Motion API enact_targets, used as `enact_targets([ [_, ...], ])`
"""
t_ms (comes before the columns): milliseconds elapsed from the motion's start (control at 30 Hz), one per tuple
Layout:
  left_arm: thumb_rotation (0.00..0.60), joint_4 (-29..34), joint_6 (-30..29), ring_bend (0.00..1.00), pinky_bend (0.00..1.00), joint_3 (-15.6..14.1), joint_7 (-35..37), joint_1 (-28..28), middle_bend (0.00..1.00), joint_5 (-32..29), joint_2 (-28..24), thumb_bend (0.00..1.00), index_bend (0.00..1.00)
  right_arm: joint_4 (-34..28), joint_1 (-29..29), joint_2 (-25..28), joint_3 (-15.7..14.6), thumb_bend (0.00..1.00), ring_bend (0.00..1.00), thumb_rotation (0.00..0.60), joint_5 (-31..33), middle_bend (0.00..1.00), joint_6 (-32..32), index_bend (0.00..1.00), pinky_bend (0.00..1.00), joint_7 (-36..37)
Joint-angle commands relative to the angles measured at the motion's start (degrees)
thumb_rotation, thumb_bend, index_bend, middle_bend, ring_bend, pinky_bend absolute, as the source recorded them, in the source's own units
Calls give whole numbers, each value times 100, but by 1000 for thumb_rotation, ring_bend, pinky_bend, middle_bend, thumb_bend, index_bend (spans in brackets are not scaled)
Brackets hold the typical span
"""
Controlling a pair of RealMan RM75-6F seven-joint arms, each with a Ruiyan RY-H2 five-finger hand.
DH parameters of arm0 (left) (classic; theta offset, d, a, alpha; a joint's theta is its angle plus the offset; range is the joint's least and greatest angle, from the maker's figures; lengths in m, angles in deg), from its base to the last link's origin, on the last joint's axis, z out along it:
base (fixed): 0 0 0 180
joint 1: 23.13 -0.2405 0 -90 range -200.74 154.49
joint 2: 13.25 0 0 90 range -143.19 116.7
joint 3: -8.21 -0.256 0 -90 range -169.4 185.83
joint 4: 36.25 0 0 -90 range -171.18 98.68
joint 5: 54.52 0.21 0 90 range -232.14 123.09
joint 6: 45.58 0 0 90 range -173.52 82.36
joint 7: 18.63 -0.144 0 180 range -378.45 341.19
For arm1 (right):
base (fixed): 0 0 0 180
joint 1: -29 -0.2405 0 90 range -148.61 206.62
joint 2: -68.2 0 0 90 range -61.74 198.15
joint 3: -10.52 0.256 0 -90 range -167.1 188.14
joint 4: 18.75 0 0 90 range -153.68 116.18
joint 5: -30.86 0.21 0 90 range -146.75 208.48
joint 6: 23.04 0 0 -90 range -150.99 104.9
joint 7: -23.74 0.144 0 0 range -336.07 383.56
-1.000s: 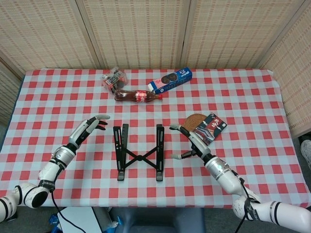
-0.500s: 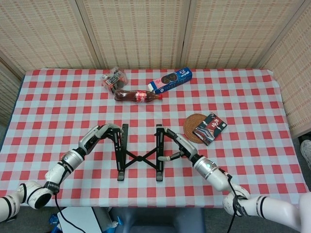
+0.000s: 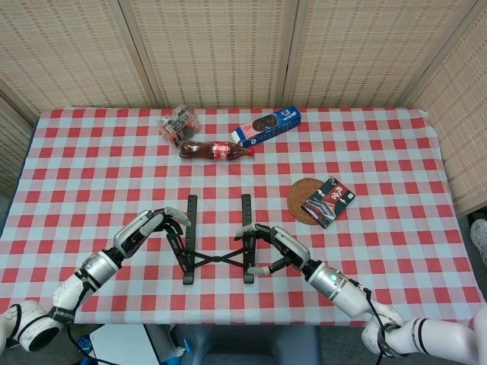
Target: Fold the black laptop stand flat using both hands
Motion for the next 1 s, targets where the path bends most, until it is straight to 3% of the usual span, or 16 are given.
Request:
enact_targets([
  [33,165,328,-320,413,483,-271,-119,-172,369,266,-277,177,355,-235,75,211,-273,122,154,600,-220,296,-221,283,185,132],
  [300,166,628,-654,410,483,-675,-802,-310,369,577,-487,177,355,-497,114,363,-612,121,154,600,-407,296,-525,283,185,-20],
  [767,185,613,-640,409,482,-823,-1222,-151,369,391,-290,177,354,-112,-284,-67,-392,122,154,600,150,296,-85,282,185,-276],
  [1000,188,600,-667,409,482,-871,-1217,-121,369,281,-332,177,353,153,-356,-424,-511,122,153,600,308,296,140,282,185,-158],
])
